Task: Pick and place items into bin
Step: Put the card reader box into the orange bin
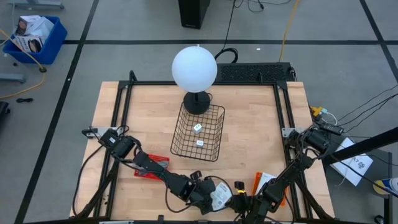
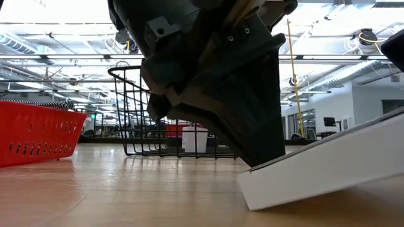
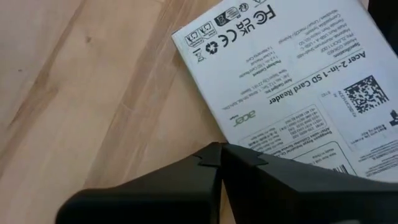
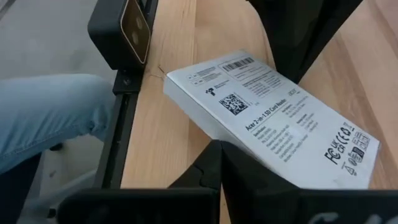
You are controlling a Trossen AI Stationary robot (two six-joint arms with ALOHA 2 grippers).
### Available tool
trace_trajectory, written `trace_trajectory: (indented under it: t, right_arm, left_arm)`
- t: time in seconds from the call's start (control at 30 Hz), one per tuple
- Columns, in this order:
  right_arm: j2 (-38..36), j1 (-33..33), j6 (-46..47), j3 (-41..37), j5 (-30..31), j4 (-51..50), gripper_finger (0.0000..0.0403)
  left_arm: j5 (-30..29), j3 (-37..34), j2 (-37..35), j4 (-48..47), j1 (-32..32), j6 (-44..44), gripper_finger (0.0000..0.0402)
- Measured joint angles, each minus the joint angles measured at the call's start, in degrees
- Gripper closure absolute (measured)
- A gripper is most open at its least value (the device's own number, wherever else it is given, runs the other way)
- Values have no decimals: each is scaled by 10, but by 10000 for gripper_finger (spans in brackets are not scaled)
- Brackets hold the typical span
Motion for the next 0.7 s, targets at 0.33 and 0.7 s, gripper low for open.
trace_trajectory:
  t: [0.33,0.7]
  right_arm:
    - [-1,-8,-30,0,20,-2,403]
    - [-18,-29,-77,-5,68,7,403]
  left_arm:
    - [-5,0,0,-7,1,-8,374]
    - [3,4,-3,24,-1,-11,395]
